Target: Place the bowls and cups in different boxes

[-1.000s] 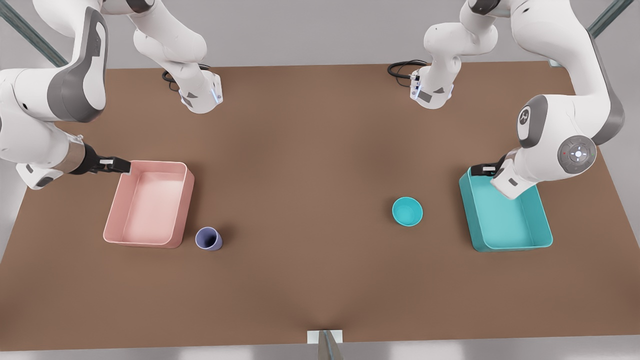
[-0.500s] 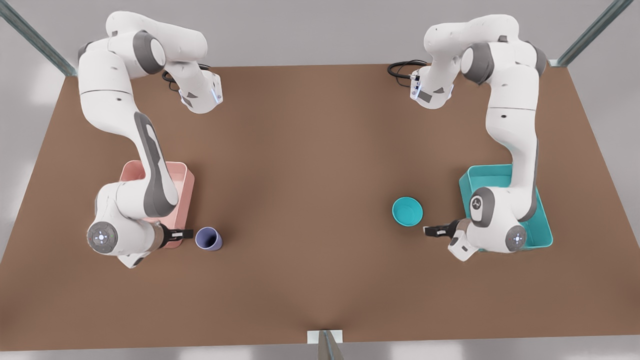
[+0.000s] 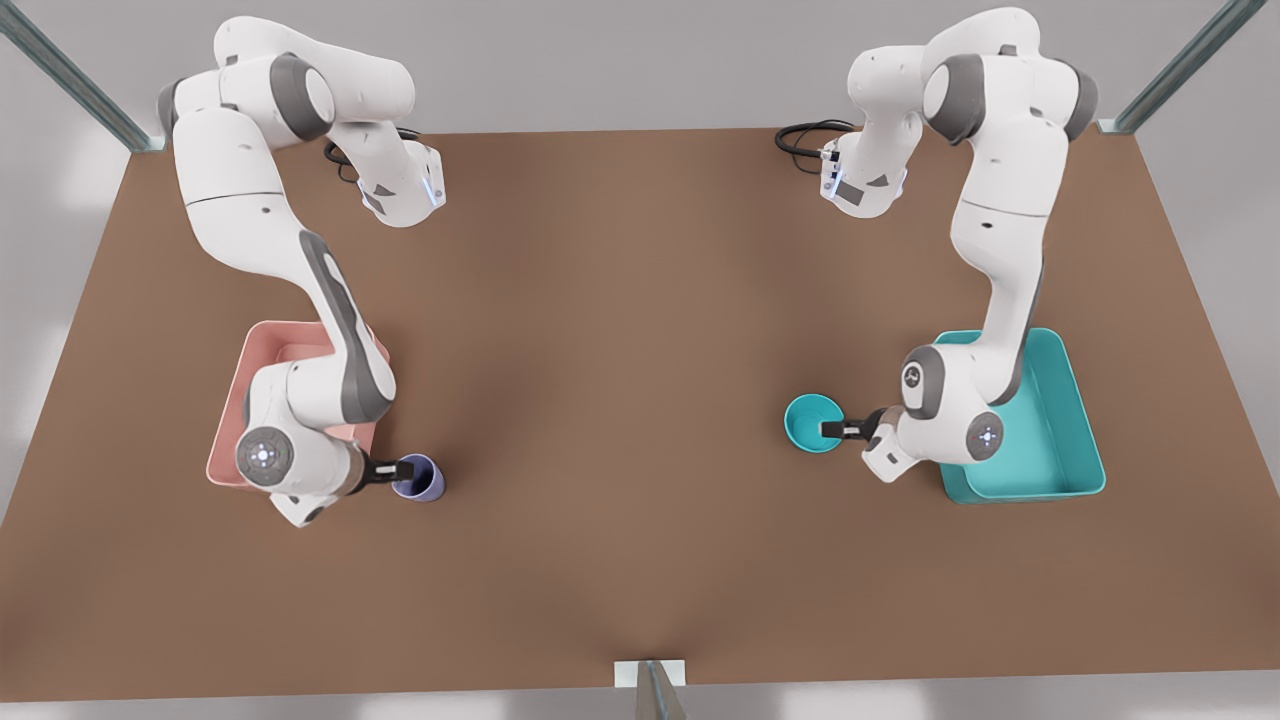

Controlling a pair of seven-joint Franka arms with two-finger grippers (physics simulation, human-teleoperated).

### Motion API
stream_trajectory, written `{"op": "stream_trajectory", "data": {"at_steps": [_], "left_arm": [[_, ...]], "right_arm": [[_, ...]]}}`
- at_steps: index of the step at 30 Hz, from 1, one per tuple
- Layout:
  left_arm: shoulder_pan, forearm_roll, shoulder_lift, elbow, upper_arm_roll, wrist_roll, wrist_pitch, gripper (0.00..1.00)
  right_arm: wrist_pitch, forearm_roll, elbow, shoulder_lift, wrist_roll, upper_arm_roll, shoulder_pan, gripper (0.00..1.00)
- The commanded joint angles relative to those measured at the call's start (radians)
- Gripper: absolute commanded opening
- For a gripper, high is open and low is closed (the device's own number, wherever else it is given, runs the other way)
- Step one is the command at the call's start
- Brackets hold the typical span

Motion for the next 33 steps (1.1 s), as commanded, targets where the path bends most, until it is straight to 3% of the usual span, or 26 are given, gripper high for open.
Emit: {"op": "stream_trajectory", "data": {"at_steps": [1, 2, 4, 11, 14, 15, 17, 18, 20, 23, 27, 29, 33], "left_arm": [[0.0, -0.016, 0.005, 0.001, -0.001, 0.11, 0.038, 0.79], [0.0, -0.033, 0.004, 0.005, -0.001, 0.125, 0.034, 0.47], [0.0, -0.033, -0.003, 0.005, -0.001, 0.132, 0.023, 0.23], [0.001, 0.023, -0.004, 0.041, 0.013, 0.133, -0.038, 0.21], [0.0, 0.033, -0.062, 0.155, 0.116, 0.13, -0.256, 0.21], [0.001, 0.126, -0.091, 0.247, 0.179, 0.126, -0.369, 0.21], [0.008, 0.244, -0.194, 0.281, 0.268, 0.093, -0.405, 0.21], [0.023, 0.275, -0.213, 0.279, 0.286, 0.089, -0.406, 0.21], [0.052, 0.273, -0.213, 0.273, 0.348, 0.095, -0.41, 0.21], [0.06, 0.273, -0.188, 0.262, 0.423, 0.089, -0.394, 0.21], [0.072, 0.269, -0.147, 0.16, 0.424, 0.087, -0.19, 0.21], [0.069, 0.263, -0.135, 0.04, 0.421, 0.09, -0.055, 0.21], [0.069, 0.263, -0.096, -0.017, 0.42, 0.092, 0.04, 0.21]], "right_arm": [[0.064, 0.004, -0.011, -0.003, 0.072, 0.0, 0.0, 1.0], [0.064, 0.002, -0.011, 0.006, 0.082, 0.0, 0.0, 1.0], [0.064, 0.002, -0.011, 0.018, 0.082, 0.0, 0.0, 1.0], [0.072, 0.002, -0.034, 0.048, 0.082, 0.0, 0.0, 1.0], [0.075, 0.001, -0.04, 0.058, 0.082, 0.0, 0.0, 1.0], [0.075, 0.001, -0.04, 0.06, 0.082, 0.0, 0.001, 1.0], [0.075, 0.001, -0.04, 0.06, 0.082, 0.0, 0.003, 1.0], [0.075, 0.002, -0.04, 0.06, 0.082, 0.0, 0.003, 0.93], [0.074, 0.002, -0.04, 0.061, 0.082, 0.0, 0.004, 0.71], [0.074, 0.002, -0.039, 0.071, 0.084, 0.0, 0.006, 0.49], [0.074, 0.001, -0.034, 0.077, 0.084, 0.0, 0.007, 0.37], [0.069, 0.001, -0.029, 0.077, 0.086, 0.0, 0.007, 0.21], [0.058, 0.004, -0.026, 0.046, 0.073, 0.008, 0.0, 0.21]]}}
